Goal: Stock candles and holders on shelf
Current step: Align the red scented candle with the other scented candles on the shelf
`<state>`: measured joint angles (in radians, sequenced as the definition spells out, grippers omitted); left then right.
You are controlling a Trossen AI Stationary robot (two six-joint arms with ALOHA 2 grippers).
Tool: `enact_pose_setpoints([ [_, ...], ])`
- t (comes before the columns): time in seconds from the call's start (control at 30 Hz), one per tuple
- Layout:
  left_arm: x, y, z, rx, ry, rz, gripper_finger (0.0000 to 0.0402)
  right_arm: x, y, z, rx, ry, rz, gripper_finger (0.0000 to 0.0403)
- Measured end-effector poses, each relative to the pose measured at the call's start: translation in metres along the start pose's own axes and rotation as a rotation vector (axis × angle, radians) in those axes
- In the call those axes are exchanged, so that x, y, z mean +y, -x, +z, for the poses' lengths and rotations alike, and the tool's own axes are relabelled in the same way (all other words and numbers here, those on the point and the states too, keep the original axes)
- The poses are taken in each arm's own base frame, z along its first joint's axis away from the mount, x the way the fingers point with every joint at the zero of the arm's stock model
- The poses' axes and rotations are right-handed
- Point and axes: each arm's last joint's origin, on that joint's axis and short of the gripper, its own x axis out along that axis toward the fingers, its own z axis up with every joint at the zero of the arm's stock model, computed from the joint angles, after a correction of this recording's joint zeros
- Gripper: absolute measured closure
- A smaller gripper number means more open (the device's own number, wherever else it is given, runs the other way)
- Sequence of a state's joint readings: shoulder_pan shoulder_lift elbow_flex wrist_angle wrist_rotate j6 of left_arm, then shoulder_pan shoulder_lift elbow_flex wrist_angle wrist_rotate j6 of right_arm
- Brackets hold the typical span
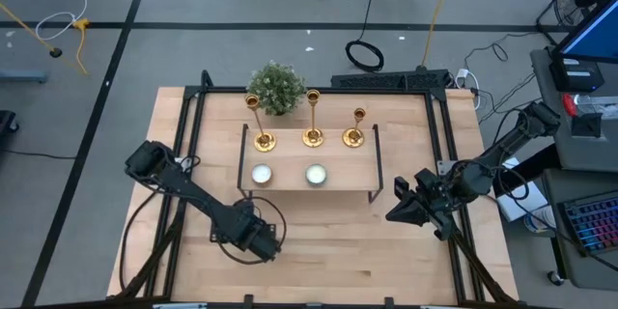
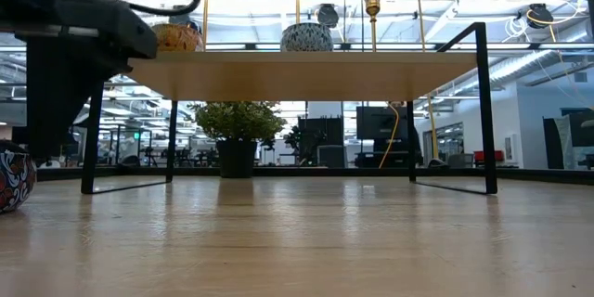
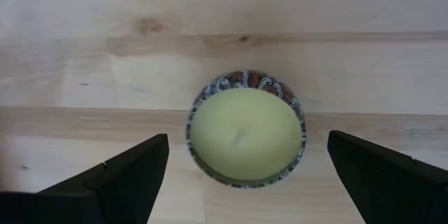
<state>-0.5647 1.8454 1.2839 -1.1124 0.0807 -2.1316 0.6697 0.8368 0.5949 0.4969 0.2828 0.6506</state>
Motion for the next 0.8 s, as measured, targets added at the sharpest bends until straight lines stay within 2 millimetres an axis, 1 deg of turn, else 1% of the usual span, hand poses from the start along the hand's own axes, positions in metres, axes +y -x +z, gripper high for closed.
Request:
enact_pose_setpoints([
  [0.27,0.000,-0.017,0.001,0.041,0.018,-0.023,0.0007,0.000,0.000,0.000,0.000,-0.004,0.000,0.0403],
  [0.6,-0.001,-0.017,0.002,0.051,0.015,-0.020,0.0007,0.000,0.000,0.000,0.000,-0.003,-0.001,0.0403],
  [0.7,-0.001,-0.017,0.003,0.051,0.012,-0.020,0.0023,0.000,0.000,0.000,0.000,-0.002,-0.001,0.0403],
  [0.8,-0.002,-0.017,0.004,0.047,0.005,-0.023,0.0062,0.000,0.000,0.000,-0.001,-0.002,-0.001,0.0403],
])
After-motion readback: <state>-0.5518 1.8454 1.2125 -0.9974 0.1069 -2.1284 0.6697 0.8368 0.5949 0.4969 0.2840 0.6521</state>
